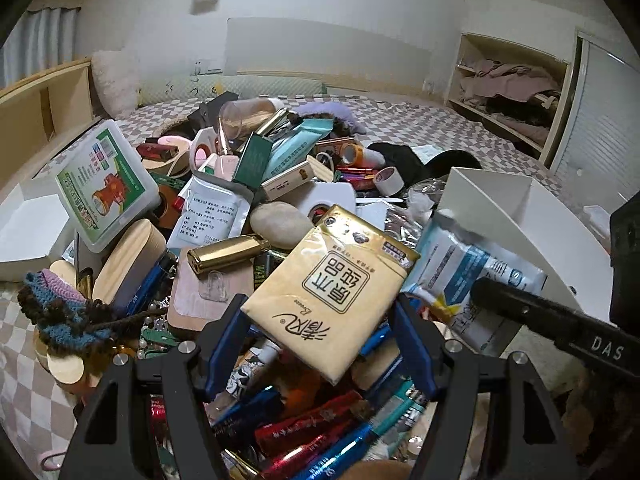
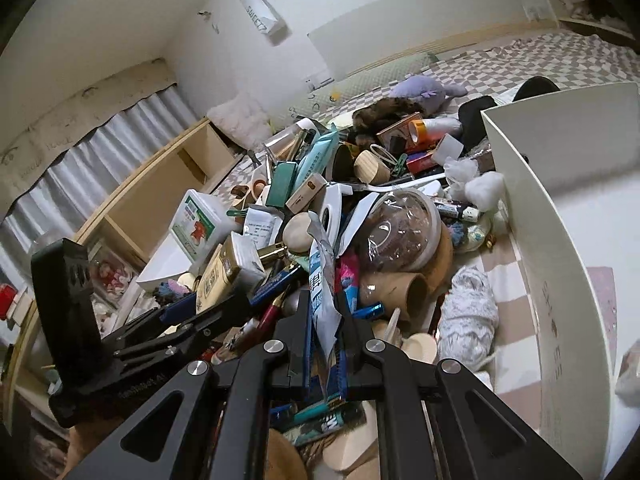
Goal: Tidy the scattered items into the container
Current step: 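Grasp the yellow tissue packet with the left tool while the right tool lifts the tube packet, then carry the yellow tissue packet and tube packet over the white shoebox with both tools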
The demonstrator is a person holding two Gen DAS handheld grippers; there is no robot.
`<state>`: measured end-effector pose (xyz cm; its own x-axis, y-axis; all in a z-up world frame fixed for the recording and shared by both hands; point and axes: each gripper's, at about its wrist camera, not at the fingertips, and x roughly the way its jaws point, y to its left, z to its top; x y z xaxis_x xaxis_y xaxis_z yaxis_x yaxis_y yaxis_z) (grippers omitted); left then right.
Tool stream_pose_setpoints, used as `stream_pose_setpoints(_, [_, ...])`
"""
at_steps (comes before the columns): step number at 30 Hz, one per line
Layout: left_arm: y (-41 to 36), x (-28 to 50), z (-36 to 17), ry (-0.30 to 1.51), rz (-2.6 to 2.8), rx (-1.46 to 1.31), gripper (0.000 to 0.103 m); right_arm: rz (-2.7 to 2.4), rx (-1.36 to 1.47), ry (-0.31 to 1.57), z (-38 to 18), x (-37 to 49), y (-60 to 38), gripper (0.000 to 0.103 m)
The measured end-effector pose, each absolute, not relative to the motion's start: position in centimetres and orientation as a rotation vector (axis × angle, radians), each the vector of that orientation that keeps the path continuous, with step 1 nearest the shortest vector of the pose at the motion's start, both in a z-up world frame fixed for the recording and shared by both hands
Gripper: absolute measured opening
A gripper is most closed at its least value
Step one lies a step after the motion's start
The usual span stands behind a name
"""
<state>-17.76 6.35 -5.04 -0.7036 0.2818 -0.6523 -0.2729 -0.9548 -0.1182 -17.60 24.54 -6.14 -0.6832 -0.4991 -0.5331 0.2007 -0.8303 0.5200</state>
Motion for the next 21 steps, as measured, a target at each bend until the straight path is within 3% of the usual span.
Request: stream_pose_setpoints(21, [11.1,-15.6,1.0,0.041,2.621,-0.873,0.070,-2.570,0.864,-0.645,-1.8,-14.7,28.4,0.011])
